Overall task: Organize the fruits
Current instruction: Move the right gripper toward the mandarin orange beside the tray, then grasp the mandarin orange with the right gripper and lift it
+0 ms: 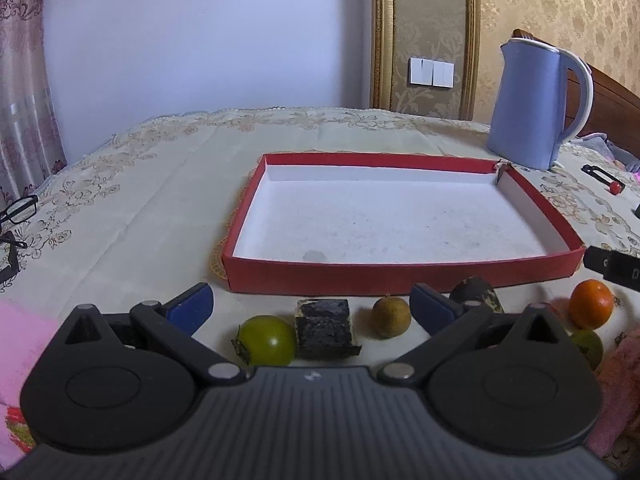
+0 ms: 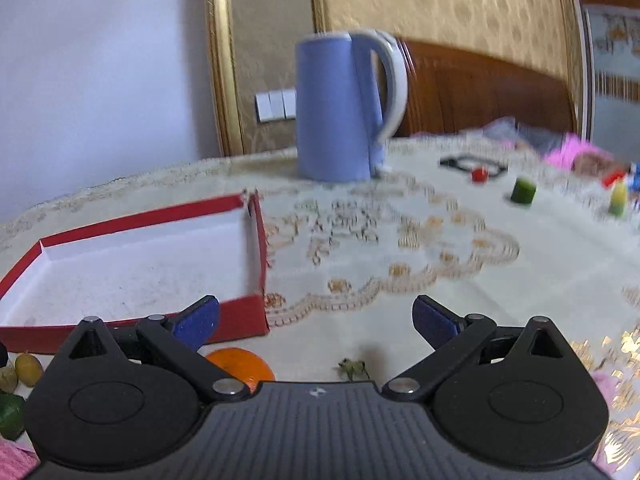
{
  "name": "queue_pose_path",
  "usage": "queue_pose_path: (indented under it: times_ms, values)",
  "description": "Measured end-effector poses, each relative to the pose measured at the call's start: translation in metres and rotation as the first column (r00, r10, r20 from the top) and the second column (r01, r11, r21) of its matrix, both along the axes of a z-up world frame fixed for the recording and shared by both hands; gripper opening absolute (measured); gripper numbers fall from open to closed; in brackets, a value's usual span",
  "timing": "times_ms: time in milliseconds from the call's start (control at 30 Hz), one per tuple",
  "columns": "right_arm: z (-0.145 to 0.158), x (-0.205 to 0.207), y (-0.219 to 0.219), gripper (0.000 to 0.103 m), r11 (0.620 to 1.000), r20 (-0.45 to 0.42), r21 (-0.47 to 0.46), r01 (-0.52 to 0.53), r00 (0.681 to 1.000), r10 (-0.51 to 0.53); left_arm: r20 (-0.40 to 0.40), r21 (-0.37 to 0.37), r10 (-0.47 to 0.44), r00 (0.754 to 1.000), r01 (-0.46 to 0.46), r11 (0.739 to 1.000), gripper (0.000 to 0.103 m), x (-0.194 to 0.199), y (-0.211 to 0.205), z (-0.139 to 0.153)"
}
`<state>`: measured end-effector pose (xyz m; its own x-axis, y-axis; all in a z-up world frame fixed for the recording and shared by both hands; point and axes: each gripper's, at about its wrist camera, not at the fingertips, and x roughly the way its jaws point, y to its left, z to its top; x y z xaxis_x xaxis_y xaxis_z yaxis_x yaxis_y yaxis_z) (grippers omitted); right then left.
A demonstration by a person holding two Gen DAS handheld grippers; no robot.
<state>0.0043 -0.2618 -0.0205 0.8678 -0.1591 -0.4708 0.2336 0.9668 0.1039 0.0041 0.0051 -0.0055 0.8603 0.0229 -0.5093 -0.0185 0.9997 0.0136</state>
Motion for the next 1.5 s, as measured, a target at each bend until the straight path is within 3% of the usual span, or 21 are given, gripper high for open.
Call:
queue_pose_path:
  times_ms: [167,333,467,667,800,967,1067,1200,1500]
  values:
    - [-0.014,0.008,-0.017,0.103,0.994,-0.082,0.112,0.017,0.997,-0.008,-0.017,0.001,0.004,1.0,-0.004,1.0,0.103,0.005,-0.002,-0.003]
    - [-0.015,0.002,-0.027,0.103,0.979,-0.021,0.203,-0.036,0.999,0.041,-0.011,-0.01,0.016,1.0,-0.016,1.0,0.103,0.004,0.002,-0.005]
    - [-0.014,-0.006,-0.032,0.103,0.972,0.021,0.233,0.005,1.0,-0.01,-0.015,-0.037,0.03,0.999,-0.031,0.999,0.103,0.005,0.009,-0.007]
    - [-0.014,0.003,-0.028,0.103,0.98,-0.032,0.199,0.017,0.999,-0.011,-0.02,-0.054,0.013,1.0,-0.014,0.998,0.103,0.009,0.013,-0.013]
    - [-0.013,0.0,-0.027,0.103,0.982,-0.022,0.185,0.028,0.999,-0.024,-0.034,-0.085,-0.015,0.999,0.012,0.996,0.103,0.012,0.018,-0.016]
    - [-0.006,-0.008,-0.012,0.103,0.988,-0.056,0.125,-0.087,0.994,0.094,-0.04,-0.138,-0.024,0.999,0.018,0.99,0.103,0.013,0.027,-0.019]
    - [-0.003,-0.015,-0.001,0.103,0.99,-0.068,0.043,-0.134,0.988,0.137,-0.04,-0.157,-0.027,0.999,0.021,0.987,0.103,0.013,0.029,-0.021]
    - [-0.006,-0.015,0.001,0.103,0.988,-0.115,0.05,-0.145,0.982,0.15,-0.046,-0.161,-0.025,0.999,0.017,0.987,0.103,0.011,0.03,-0.021]
    - [-0.005,-0.018,0.017,0.087,0.981,-0.147,0.003,-0.195,0.97,0.193,-0.058,-0.163,-0.023,0.998,0.013,0.987,0.103,0.011,0.033,-0.022]
